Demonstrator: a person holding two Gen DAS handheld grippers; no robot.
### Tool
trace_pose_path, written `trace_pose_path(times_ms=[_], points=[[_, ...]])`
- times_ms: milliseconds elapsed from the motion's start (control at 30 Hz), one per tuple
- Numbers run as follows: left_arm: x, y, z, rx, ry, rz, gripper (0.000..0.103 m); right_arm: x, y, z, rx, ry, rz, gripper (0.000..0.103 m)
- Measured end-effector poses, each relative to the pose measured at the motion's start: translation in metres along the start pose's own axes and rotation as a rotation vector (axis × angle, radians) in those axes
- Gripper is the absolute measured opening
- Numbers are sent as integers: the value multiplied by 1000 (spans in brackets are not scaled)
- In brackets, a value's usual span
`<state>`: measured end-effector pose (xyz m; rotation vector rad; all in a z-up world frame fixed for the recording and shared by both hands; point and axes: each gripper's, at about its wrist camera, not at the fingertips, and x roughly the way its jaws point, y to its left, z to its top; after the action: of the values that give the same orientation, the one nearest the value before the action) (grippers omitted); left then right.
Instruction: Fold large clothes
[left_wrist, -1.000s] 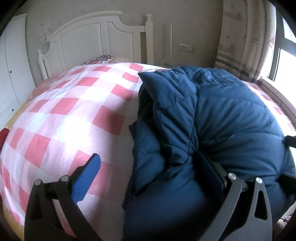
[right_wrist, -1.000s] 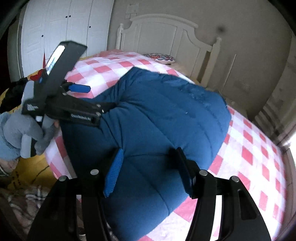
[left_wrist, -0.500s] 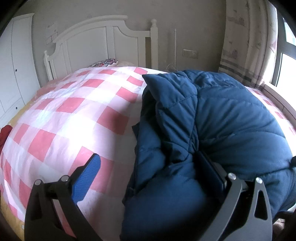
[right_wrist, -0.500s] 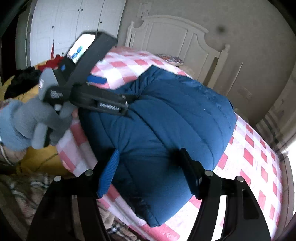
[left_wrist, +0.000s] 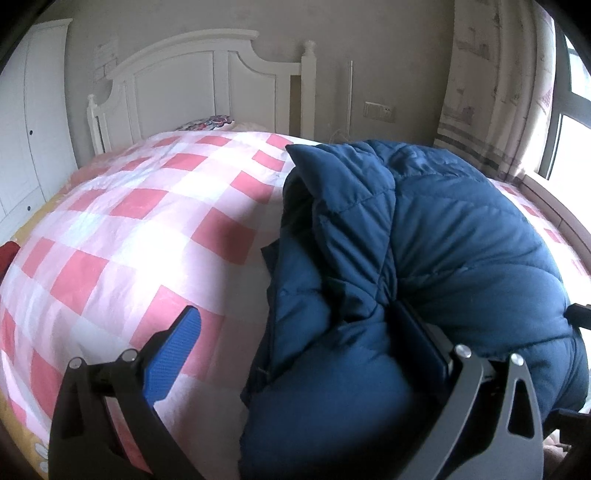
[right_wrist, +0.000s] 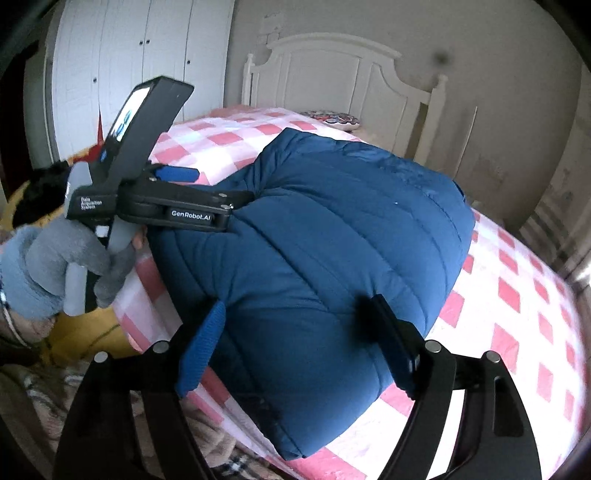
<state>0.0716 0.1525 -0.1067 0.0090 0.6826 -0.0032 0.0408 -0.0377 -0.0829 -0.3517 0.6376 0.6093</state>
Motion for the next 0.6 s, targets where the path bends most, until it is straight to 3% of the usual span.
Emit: trace_pose_path(times_ms=[200, 267, 367, 433, 600], points=[[-10, 2, 7, 26, 32, -25, 101, -5, 0, 3, -7, 21, 4, 81], [-19, 13, 12, 4, 48, -115, 101, -13, -5, 5, 28, 4, 39, 80], [-23, 53, 16, -167, 104, -351, 101, -28, -31, 5, 178, -38, 146, 81], [-6, 80, 18, -298, 192, -474, 101, -31, -57, 0, 315, -46, 191, 93], [39, 98, 17, -435, 346, -604, 101, -12, -103, -24, 591, 23, 272, 94]])
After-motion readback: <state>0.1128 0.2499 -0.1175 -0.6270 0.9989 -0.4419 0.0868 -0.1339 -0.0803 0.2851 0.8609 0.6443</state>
